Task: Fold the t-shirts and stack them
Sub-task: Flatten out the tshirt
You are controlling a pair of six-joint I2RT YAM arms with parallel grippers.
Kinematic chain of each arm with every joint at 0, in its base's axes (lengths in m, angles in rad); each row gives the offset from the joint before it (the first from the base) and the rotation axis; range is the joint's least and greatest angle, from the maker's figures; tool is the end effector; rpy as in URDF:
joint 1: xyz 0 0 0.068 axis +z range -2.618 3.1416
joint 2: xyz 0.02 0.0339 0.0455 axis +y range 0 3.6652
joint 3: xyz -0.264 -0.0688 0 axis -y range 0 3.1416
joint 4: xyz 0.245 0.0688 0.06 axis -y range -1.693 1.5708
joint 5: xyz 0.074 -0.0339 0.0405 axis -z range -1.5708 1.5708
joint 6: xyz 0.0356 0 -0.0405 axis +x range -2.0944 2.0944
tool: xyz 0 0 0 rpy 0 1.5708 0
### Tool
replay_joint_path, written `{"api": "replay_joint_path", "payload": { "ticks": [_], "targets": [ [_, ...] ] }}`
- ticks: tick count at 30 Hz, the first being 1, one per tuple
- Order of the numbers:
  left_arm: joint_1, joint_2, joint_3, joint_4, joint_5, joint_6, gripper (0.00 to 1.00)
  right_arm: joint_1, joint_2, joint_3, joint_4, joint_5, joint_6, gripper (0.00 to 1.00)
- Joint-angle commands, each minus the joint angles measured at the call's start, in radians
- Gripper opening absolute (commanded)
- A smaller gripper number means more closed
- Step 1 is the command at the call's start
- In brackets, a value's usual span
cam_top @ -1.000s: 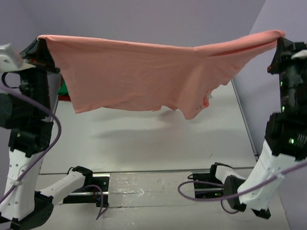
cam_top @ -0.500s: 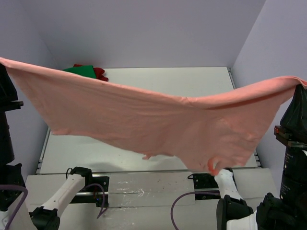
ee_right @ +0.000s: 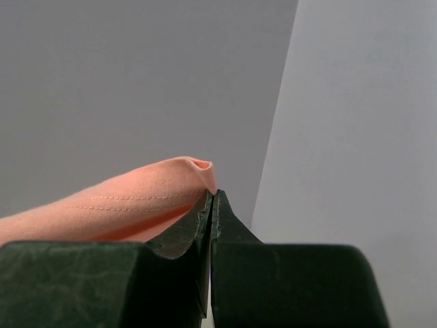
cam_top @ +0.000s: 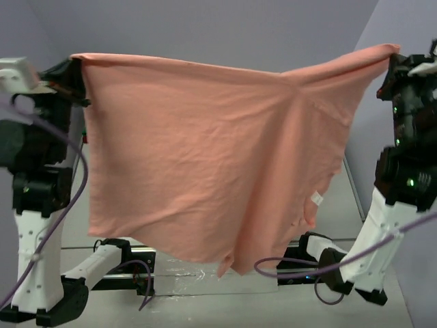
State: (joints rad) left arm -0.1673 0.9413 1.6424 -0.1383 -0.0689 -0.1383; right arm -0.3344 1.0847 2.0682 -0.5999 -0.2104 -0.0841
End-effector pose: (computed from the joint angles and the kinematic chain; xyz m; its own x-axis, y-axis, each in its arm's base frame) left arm 0.1046 -0.0152 0.5892 0.5061 -0.2249 -0.8326 0.1802 0.9717 -0.1530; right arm 0.0812 -0.0203 0.6248 0.3407 -0.2053 -0.9175 0.1672 0.9735 -0.1558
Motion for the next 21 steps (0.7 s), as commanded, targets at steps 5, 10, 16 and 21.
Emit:
{"api": "replay_joint_path", "payload": {
  "ticks": [5,10,16,21],
  "targets": [
    [-0.049,0.071,-0.191,0.202,-0.022,0.051,0.00,0.038,0.104,-0.166,0.166,0.114,-0.069,0.00],
    [-0.113,0.106,-0.265,0.259,-0.077,0.117,0.00,0.100,0.139,-0.276,0.229,0.184,-0.109,0.00],
    [-0.169,0.142,-0.340,0.339,-0.106,0.209,0.00,0.216,0.187,-0.378,0.299,0.304,-0.173,0.00],
    [-0.179,0.152,-0.407,0.393,-0.111,0.233,0.00,0.284,0.225,-0.433,0.351,0.351,-0.183,0.00]
  ]
}}
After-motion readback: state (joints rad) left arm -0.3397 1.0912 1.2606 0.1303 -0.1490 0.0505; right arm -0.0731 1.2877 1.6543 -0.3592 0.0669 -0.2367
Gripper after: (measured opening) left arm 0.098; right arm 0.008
